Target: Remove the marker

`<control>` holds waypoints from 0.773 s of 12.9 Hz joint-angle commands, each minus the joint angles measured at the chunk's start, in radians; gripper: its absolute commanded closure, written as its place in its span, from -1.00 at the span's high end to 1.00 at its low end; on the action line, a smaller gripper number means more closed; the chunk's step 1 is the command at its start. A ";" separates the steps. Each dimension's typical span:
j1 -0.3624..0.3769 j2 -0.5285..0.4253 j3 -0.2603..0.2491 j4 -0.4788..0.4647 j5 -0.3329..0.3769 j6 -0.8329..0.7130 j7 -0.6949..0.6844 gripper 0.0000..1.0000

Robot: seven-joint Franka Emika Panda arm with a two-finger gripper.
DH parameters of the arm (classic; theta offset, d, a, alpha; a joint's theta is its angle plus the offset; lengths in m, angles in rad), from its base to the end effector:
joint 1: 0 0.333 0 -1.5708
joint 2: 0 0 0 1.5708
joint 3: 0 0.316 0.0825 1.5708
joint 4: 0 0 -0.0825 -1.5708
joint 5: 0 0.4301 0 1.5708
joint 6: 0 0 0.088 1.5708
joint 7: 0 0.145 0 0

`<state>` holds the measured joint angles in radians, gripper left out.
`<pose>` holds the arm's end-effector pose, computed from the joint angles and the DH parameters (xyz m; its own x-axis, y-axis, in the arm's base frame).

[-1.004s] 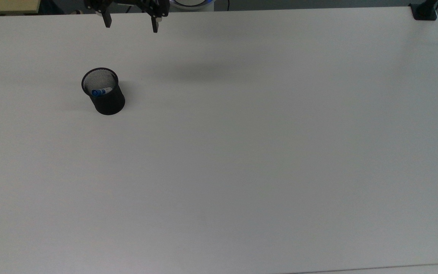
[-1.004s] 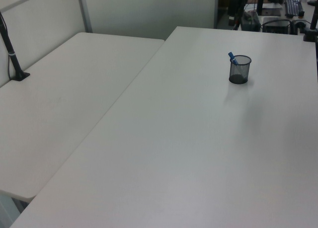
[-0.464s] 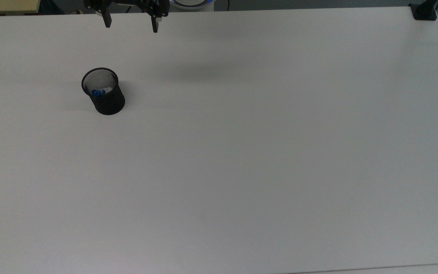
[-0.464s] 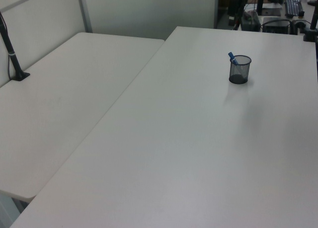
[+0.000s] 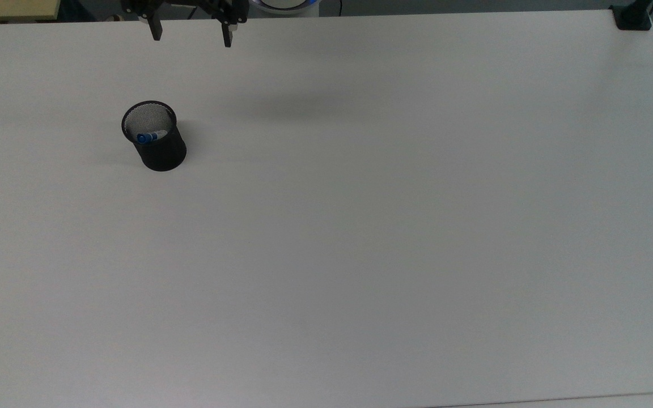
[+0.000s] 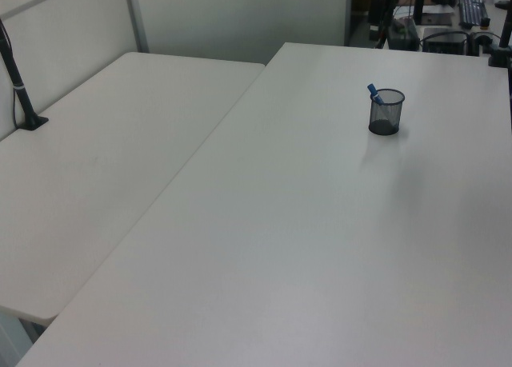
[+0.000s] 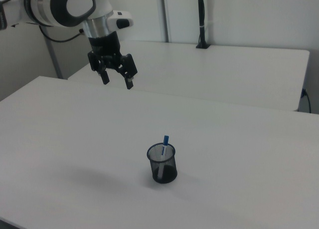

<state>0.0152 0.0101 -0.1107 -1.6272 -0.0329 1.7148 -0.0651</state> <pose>0.6161 -0.0631 0.5642 0.9969 -0.0254 0.0750 -0.0283 -0.9988 0.0389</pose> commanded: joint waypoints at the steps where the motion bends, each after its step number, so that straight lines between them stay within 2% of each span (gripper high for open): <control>1: -0.035 -0.012 -0.015 0.003 0.004 -0.105 -0.236 1.00; 2: -0.050 -0.009 -0.017 -0.003 0.001 -0.132 -0.346 1.00; 3: -0.055 -0.009 -0.018 -0.029 -0.001 -0.121 -0.375 1.00; 7: -0.090 0.020 -0.020 -0.115 -0.045 0.049 -0.375 1.00; 10: -0.124 0.053 -0.020 -0.170 -0.047 0.196 -0.357 1.00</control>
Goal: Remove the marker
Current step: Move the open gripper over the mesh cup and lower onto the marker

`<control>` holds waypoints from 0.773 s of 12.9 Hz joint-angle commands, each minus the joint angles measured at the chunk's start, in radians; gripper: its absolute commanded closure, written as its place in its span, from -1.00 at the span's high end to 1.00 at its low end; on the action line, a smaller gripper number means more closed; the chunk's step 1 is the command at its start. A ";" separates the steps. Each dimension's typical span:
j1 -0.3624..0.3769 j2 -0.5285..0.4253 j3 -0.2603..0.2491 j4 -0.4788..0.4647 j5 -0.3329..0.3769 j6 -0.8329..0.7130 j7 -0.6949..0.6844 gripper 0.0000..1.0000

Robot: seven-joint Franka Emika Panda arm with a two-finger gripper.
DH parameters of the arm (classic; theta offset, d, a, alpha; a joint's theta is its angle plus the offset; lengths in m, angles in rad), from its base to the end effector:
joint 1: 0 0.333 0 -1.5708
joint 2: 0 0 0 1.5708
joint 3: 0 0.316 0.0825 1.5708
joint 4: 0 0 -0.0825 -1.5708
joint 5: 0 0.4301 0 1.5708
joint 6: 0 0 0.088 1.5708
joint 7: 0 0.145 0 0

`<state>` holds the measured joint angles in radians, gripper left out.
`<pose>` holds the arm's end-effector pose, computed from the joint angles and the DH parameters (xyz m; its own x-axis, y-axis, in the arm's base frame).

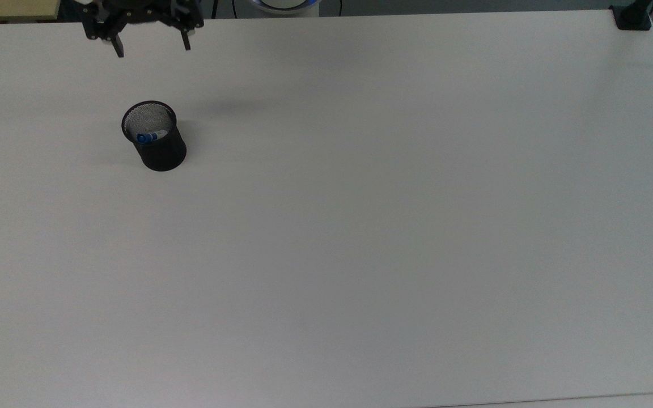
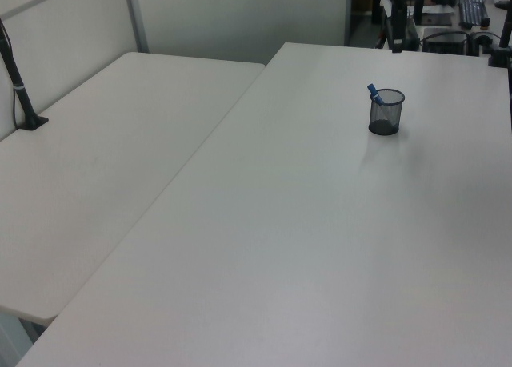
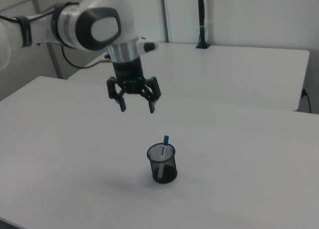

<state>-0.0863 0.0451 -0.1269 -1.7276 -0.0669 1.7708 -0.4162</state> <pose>0.6067 -0.1388 0.4949 0.9764 0.2137 -0.0307 0.2153 -0.9744 0.0643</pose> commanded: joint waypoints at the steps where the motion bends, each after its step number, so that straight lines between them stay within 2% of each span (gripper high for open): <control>1: -0.032 0.030 -0.002 -0.085 -0.013 0.197 0.011 1.00; 3: -0.049 0.079 -0.003 -0.102 -0.013 0.281 0.069 1.00; 5: -0.052 0.116 -0.016 -0.101 -0.013 0.314 0.071 0.98; 10: -0.052 0.180 -0.020 -0.102 -0.005 0.386 0.074 0.60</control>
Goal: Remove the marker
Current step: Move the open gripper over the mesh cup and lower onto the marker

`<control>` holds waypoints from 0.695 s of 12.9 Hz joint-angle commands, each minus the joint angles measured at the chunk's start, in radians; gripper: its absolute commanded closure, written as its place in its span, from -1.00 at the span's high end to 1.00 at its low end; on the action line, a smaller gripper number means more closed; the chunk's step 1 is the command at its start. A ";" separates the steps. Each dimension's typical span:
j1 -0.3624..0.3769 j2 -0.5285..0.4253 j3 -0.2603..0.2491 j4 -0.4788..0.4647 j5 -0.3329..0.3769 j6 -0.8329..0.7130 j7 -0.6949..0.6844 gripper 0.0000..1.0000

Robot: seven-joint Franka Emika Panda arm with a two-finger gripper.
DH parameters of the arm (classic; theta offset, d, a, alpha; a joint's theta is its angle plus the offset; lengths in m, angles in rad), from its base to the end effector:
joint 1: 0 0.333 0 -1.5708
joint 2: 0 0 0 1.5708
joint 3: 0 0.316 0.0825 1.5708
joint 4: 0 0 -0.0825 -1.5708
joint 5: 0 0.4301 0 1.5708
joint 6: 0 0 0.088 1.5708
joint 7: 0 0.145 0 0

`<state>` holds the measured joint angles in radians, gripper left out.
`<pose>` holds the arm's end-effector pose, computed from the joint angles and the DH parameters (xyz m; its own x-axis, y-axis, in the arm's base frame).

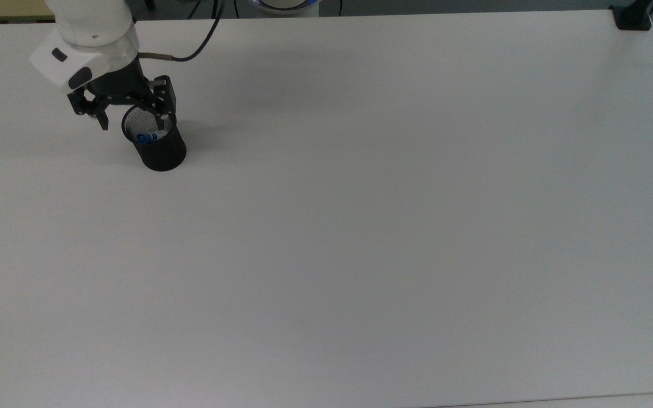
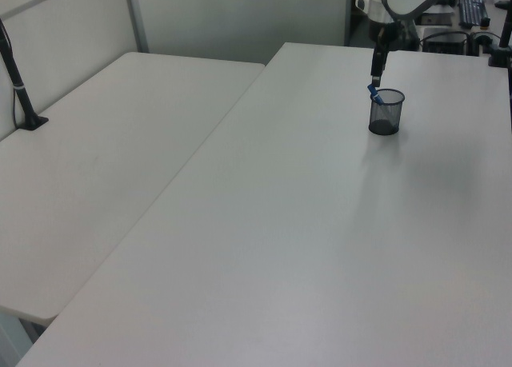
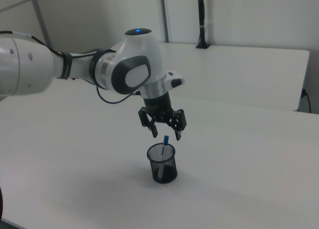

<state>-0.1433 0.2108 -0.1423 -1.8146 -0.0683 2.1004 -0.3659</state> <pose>0.6404 -0.1903 0.3737 0.9922 0.1185 0.0374 0.1137 -0.9872 0.1117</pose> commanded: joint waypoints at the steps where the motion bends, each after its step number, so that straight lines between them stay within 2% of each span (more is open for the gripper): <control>1: 0.007 0.025 -0.005 -0.014 -0.001 0.056 0.025 0.41; 2: 0.007 0.028 -0.005 -0.012 0.002 0.058 0.047 0.07; 6: 0.008 0.024 -0.003 -0.008 0.007 0.052 0.082 -0.94; 9: 0.011 0.019 -0.003 -0.005 0.015 0.049 0.100 -1.00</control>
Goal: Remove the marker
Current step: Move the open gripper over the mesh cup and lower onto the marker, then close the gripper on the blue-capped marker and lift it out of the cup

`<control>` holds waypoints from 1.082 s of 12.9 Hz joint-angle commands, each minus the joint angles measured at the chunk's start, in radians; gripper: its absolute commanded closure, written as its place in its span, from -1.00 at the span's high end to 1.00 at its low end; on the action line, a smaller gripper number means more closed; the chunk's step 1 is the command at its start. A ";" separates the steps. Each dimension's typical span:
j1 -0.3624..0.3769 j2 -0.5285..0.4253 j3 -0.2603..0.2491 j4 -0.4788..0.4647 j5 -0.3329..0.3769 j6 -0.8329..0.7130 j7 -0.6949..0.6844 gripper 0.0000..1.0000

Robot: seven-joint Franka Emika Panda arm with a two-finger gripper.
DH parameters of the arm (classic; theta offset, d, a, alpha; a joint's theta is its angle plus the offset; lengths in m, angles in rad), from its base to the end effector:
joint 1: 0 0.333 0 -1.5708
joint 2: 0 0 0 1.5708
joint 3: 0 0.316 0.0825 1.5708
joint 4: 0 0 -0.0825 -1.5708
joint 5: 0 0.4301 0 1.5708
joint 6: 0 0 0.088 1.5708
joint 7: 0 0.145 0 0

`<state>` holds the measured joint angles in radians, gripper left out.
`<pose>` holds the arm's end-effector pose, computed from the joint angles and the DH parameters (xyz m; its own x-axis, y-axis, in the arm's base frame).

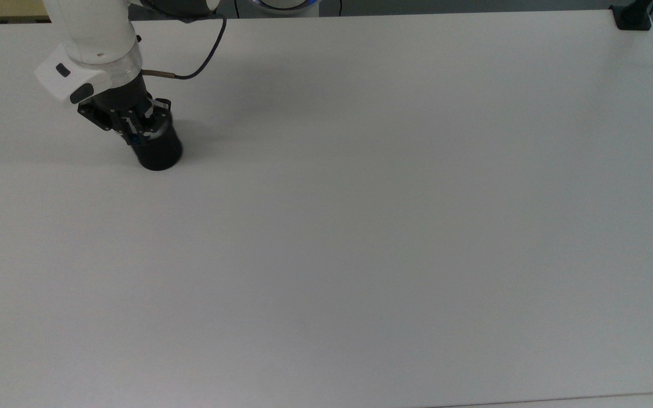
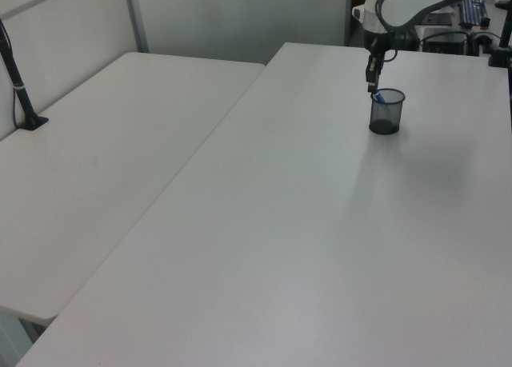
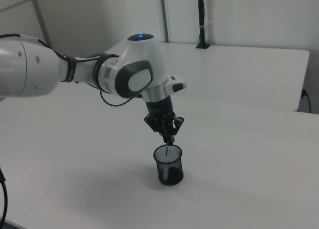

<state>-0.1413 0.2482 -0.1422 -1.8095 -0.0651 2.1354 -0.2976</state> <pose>0.6480 -0.1901 0.3549 0.9974 0.0550 0.0473 0.0495 -0.9926 0.1110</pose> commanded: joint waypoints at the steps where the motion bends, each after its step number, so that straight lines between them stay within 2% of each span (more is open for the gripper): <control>1: 0.006 -0.029 -0.004 -0.007 0.013 0.009 0.034 -1.00; 3: 0.005 -0.061 -0.005 0.019 0.028 -0.037 0.034 -1.00; 5: 0.000 -0.099 -0.010 0.106 0.071 -0.165 0.034 -1.00; 7: -0.023 -0.157 -0.032 0.198 0.172 -0.270 0.029 -1.00; 8: -0.021 -0.176 -0.042 0.228 0.198 -0.320 0.026 -1.00; 11: -0.008 -0.169 -0.028 0.246 0.200 -0.397 0.020 -1.00; 14: 0.034 -0.084 -0.016 0.211 0.189 -0.388 0.020 -1.00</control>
<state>-0.1498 0.0735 -0.1602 -1.5791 0.1177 1.7429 -0.2719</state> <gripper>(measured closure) 0.828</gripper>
